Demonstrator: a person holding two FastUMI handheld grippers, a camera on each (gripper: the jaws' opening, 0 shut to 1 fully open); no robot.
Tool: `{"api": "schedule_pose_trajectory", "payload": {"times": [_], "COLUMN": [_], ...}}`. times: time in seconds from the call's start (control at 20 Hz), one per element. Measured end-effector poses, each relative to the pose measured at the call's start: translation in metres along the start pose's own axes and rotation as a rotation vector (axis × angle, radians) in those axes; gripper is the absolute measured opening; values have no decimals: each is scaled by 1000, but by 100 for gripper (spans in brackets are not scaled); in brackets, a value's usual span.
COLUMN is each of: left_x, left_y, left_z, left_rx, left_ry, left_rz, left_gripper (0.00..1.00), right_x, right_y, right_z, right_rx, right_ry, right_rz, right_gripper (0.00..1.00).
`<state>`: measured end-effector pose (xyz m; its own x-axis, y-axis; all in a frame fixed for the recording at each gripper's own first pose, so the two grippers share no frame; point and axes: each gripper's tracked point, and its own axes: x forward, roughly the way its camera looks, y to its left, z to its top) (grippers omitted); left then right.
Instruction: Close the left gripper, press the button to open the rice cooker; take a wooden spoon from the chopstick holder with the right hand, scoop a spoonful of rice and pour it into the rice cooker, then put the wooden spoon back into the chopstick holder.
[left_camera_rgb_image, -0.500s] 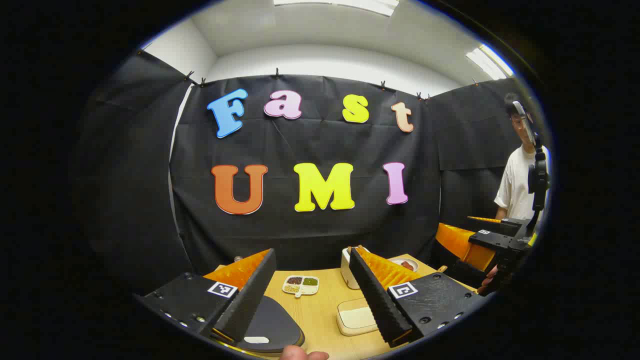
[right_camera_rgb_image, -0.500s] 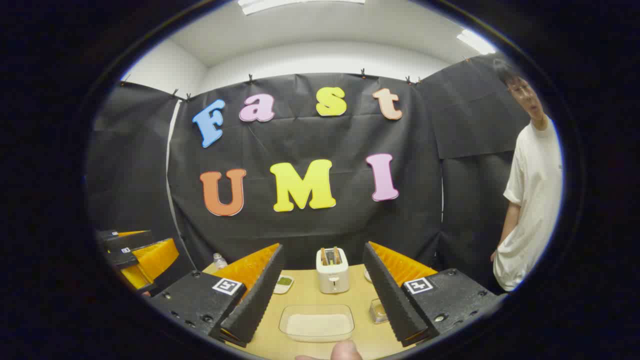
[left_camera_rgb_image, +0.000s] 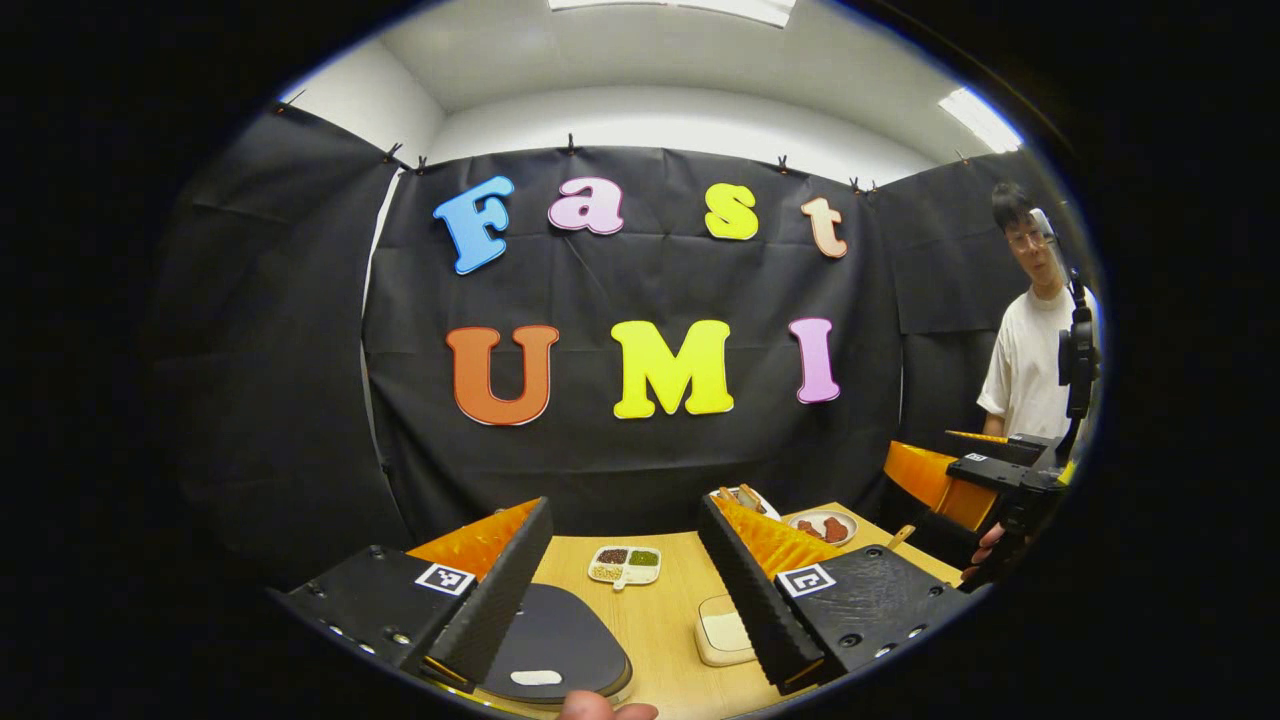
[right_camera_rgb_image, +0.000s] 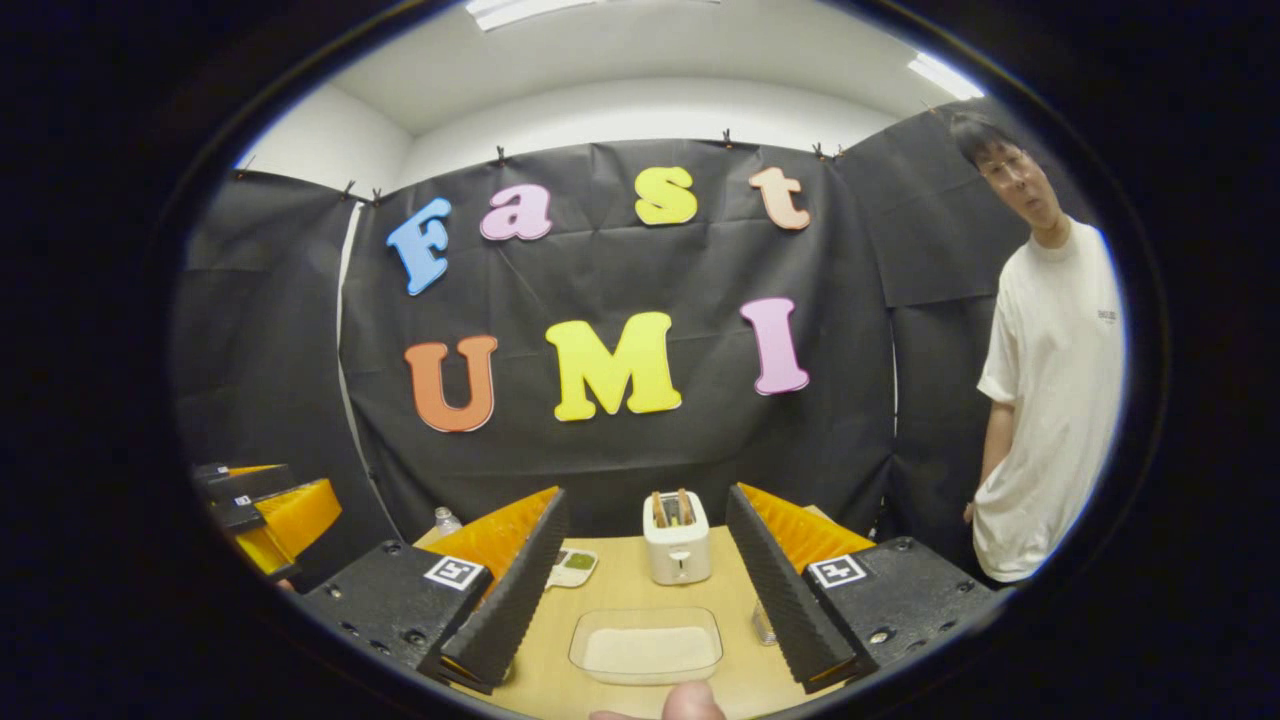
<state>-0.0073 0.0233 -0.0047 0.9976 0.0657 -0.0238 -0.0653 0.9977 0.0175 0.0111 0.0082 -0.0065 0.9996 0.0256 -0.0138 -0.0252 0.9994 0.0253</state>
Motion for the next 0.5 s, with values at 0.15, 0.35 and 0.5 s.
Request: {"api": "schedule_pose_trajectory", "payload": {"times": [0.15, 0.35, 0.5], "left_x": [-4, -7, -12], "left_y": [9, 20, 23], "left_z": [-4, -10, -13], "left_rx": [5, 0, -15], "left_ry": [11, 23, 34], "left_rz": [33, 79, 111], "left_gripper": [94, 95, 95], "right_x": [2, 5, 5], "right_y": [3, 6, 6], "right_z": [-7, -15, -19], "right_rx": [3, -14, -23], "right_ry": [12, 31, 37], "right_rz": [12, 23, 33], "right_gripper": [100, 100, 99]}}
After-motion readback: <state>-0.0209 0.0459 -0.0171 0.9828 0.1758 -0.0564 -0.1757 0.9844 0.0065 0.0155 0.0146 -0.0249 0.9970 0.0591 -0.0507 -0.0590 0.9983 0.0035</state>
